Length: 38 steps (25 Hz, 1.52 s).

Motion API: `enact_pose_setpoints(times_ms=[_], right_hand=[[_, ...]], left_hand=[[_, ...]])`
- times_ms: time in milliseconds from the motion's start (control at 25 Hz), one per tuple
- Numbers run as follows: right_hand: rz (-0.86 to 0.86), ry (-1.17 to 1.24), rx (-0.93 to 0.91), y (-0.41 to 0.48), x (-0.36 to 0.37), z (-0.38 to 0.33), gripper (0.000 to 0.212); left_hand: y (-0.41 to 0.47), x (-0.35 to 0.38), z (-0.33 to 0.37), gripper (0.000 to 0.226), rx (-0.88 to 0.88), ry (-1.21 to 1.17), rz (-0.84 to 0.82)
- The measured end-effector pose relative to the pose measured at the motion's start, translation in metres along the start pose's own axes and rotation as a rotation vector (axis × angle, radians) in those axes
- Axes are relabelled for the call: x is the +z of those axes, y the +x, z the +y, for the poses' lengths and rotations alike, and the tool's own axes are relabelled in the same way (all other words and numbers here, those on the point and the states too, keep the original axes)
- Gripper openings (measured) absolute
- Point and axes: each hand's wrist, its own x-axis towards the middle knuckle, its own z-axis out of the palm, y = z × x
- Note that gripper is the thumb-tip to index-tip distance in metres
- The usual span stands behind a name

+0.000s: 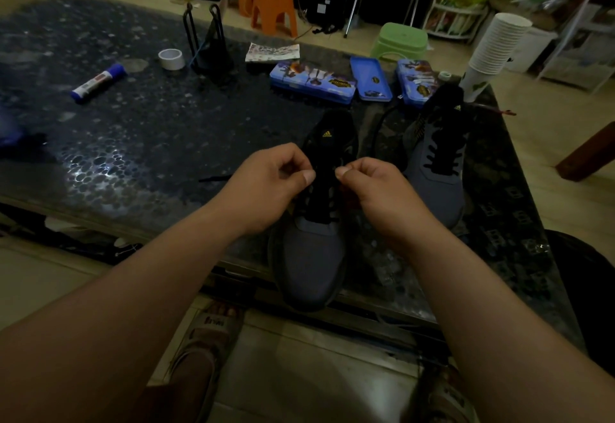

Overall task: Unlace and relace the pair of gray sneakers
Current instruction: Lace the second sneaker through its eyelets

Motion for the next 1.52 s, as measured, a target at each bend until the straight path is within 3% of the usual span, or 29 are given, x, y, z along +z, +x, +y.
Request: enact_pose_setpoints(times_ms=[280,440,640,960,1320,1520], right_hand=[[-0.015,-0.047,-0.011,-0.002,-0.001,0.0,0.025],[-0.017,-0.103,-0.032,-0.003,-0.002,-0.002,0.03],[-0.02,-0.204,-0.069,-0.006,-0.002,-0.006,0.027],[-0.051,-0.133,-0.021,-0.008,-0.003,-0.009,0.027],[-0.06,-0.135,-0.015,-0.011,-0.002,-0.012,0.027],[0.061,-0.538,-0.255,-0.014,0.0,-0.015,0.02]], left_hand=[[0.003,-0.007,-0.006,0.017,-0.093,-0.058,-0.093],[0.003,-0.005,-0.005,0.02,-0.156,-0.211,-0.092],[-0.002,-0.003,0.002,0.012,0.053,0.203,0.002],[0.001,-0.008,-0.003,0.011,0.038,0.064,-0.05],[0.0,-0.011,-0.001,0.008,0.096,0.153,-0.033],[-0.001,-0.007,-0.005,0.01,0.06,0.141,-0.022]])
